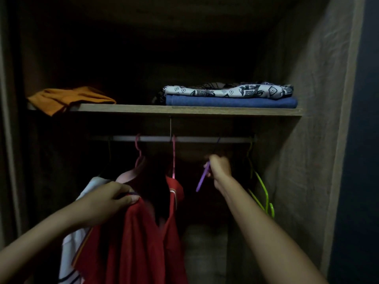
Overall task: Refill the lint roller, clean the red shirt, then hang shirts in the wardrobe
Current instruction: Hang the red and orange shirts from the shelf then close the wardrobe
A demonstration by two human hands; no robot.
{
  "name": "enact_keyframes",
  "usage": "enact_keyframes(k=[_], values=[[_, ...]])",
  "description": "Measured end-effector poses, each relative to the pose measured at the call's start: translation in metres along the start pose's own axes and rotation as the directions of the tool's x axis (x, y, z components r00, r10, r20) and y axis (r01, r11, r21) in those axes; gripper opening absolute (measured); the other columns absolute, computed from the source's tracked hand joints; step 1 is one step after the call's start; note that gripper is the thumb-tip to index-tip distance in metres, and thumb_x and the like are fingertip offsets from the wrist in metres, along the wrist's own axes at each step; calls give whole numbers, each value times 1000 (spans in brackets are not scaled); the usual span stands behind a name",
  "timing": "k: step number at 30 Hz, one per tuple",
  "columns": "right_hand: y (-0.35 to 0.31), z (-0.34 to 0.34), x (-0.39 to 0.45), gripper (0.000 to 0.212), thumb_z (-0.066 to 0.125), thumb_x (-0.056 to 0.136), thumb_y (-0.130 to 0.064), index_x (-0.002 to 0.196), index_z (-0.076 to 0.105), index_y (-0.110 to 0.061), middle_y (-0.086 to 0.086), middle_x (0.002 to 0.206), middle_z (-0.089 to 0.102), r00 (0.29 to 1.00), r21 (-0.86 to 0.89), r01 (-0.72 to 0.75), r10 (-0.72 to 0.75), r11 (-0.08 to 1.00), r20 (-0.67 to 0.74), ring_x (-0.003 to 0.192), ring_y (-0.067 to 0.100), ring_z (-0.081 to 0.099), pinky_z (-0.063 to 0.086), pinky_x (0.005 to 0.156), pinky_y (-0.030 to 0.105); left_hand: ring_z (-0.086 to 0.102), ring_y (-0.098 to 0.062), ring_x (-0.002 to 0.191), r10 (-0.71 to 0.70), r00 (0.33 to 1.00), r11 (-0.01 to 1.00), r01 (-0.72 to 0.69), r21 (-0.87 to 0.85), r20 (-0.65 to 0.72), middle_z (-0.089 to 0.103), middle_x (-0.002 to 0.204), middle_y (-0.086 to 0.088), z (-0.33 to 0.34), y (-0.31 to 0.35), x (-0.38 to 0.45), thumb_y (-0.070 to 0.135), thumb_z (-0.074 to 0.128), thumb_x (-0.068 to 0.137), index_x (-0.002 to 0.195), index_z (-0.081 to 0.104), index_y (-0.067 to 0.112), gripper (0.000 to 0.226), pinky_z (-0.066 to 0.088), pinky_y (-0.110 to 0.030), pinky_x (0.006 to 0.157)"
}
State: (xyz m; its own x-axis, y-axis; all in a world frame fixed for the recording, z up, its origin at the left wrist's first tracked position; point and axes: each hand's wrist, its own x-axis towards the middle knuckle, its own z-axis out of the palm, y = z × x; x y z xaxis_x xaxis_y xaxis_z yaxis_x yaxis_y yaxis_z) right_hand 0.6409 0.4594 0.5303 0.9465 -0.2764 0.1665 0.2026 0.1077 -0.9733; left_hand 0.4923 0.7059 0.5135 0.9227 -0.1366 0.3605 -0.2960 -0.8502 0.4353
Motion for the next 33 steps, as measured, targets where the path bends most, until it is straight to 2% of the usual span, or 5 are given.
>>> enact_keyframes(k=[14,17,21,25,33], values=[[30,3,-31,11,61,90,-25,84,52,-21,6,67,62,983,-282,-17,68,959,172,49,16,52,38,46,22,58,12,85,26,998,984,-16,-178,54,72,87,13,-17,0,-20,9,48,97,94,70,16,23,40,-1,77],[43,7,-38,24,66,86,-34,68,58,-22,10,89,65,980,-568,137,-28,812,197,88,27,61,45,70,32,57,18,79,24,999,982,-14,-187,49,67,93,12,-20,1,-26,7,47,97,91,67,20,25,38,2,76],[32,1,-66,28,58,87,-53,102,71,-34,13,160,11,978,-850,196,-35,489,205,145,44,2,9,109,67,58,5,84,-30,996,973,47,-225,79,67,97,4,-26,-5,-30,8,47,97,91,68,20,25,39,-5,80],[19,-7,-93,42,62,86,-49,60,65,-16,5,88,75,866,-722,500,-269,478,422,94,15,64,41,89,37,54,-8,86,-110,991,959,125,-253,72,65,96,-5,-35,-10,-40,2,48,95,97,68,13,22,40,-12,73],[1,-2,-145,48,54,93,-26,46,50,-15,-1,36,51,879,-495,474,-352,728,323,32,8,47,36,40,18,56,-10,70,-204,979,690,163,-705,28,61,92,-11,-57,-11,-67,-3,48,93,99,63,11,21,47,-15,62]])
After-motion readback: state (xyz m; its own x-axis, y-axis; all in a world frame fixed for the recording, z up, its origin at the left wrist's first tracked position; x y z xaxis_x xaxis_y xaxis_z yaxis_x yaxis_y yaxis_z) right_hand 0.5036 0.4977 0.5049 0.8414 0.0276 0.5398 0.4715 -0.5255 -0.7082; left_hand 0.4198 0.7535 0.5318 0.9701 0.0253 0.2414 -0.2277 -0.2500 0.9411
